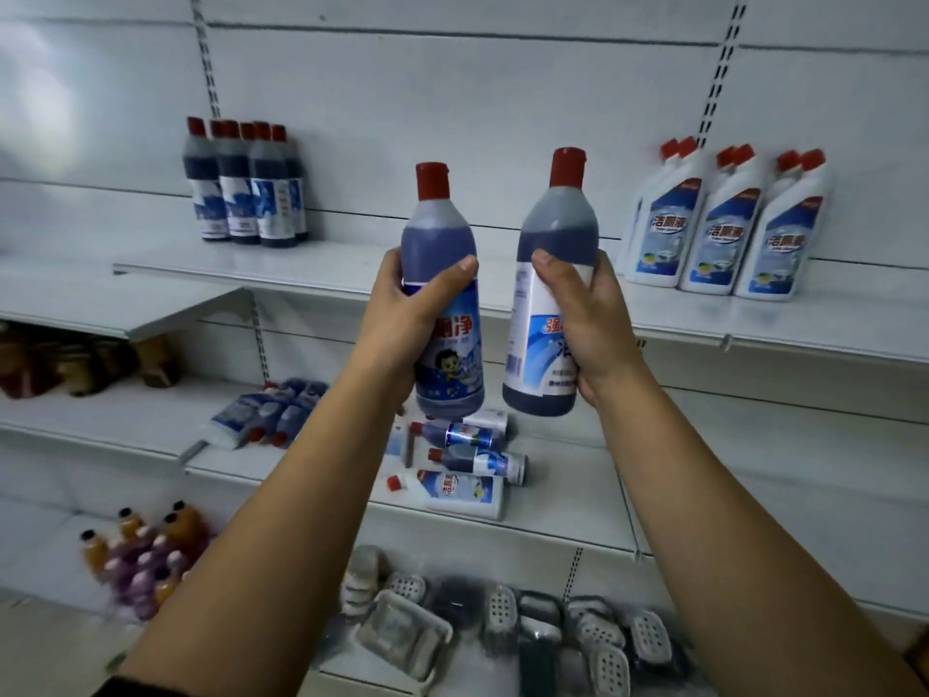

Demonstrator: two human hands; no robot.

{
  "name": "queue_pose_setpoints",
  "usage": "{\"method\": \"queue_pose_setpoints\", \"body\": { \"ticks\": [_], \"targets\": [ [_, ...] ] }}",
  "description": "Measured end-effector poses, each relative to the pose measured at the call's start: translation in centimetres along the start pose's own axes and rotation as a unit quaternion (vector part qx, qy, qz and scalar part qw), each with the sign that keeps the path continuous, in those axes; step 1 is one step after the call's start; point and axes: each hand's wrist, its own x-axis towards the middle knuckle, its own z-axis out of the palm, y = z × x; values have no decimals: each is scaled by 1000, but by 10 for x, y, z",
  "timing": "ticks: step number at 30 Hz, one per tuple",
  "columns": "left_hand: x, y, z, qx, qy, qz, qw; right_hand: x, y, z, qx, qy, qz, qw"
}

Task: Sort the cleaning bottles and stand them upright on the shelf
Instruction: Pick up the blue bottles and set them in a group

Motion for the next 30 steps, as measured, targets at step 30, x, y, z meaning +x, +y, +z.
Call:
{"method": "queue_pose_setpoints", "body": {
  "ticks": [30],
  "targets": [
    [271, 2, -350, 101, 133, 62, 984, 209, 105, 390, -39, -63, -96, 993]
  ]
}}
